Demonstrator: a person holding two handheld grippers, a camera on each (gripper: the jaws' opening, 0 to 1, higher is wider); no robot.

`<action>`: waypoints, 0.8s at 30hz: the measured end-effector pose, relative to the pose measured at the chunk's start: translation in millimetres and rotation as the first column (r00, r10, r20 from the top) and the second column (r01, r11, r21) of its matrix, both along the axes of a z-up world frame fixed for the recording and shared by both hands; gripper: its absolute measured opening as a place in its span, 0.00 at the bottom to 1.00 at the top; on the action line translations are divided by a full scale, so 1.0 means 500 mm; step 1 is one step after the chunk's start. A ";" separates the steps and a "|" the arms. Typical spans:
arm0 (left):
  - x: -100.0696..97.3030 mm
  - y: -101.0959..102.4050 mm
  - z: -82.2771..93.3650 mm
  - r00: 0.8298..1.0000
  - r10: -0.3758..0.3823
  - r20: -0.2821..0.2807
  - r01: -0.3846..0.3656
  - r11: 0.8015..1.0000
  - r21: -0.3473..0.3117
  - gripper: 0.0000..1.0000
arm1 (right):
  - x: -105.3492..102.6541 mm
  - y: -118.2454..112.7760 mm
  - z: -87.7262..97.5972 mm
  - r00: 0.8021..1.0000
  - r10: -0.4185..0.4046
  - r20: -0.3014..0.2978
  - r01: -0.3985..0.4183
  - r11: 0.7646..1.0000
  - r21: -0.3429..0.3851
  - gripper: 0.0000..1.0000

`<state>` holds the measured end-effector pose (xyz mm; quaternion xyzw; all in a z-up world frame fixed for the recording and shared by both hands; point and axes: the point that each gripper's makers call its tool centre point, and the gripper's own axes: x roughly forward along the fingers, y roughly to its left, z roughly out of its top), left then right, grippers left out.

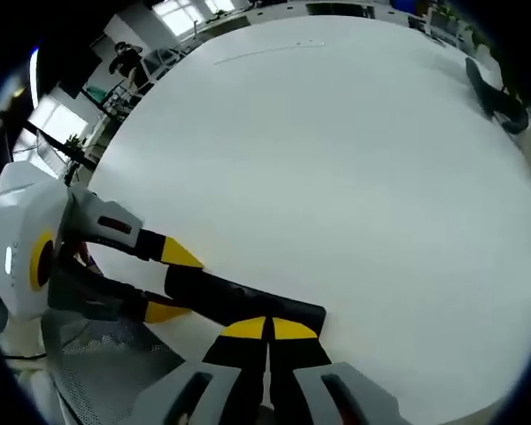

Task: Press the specified remote control buttons in sequence, fully releasing each button before pressing the next.

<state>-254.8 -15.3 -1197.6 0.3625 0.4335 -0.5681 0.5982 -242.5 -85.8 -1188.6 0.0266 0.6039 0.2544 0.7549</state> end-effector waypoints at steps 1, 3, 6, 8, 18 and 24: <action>0.000 0.000 0.000 1.000 -0.001 -0.001 0.001 1.000 0.003 0.24 | 0.001 0.001 0.000 1.000 0.002 0.003 -0.002 1.000 0.002 0.00; 0.000 0.000 0.000 1.000 -0.004 -0.004 0.004 1.000 0.007 0.24 | 0.002 0.001 -0.001 1.000 0.001 0.006 -0.001 1.000 0.002 0.00; 0.000 0.000 0.000 1.000 -0.005 -0.006 0.005 1.000 0.010 0.24 | 0.003 0.001 -0.002 1.000 0.006 0.011 -0.006 1.000 -0.005 0.00; 0.000 0.001 0.000 1.000 -0.002 -0.005 0.002 1.000 0.009 0.24 | 0.003 0.003 -0.003 1.000 0.016 0.020 -0.016 1.000 -0.016 0.00; -0.001 0.001 0.000 1.000 0.006 0.008 -0.006 1.000 -0.001 0.24 | 0.000 0.002 0.000 1.000 0.001 0.027 -0.001 1.000 -0.011 0.00; -0.002 0.001 0.001 1.000 0.004 0.008 -0.004 1.000 0.002 0.24 | 0.000 0.003 0.001 1.000 0.009 0.014 -0.009 1.000 -0.012 0.00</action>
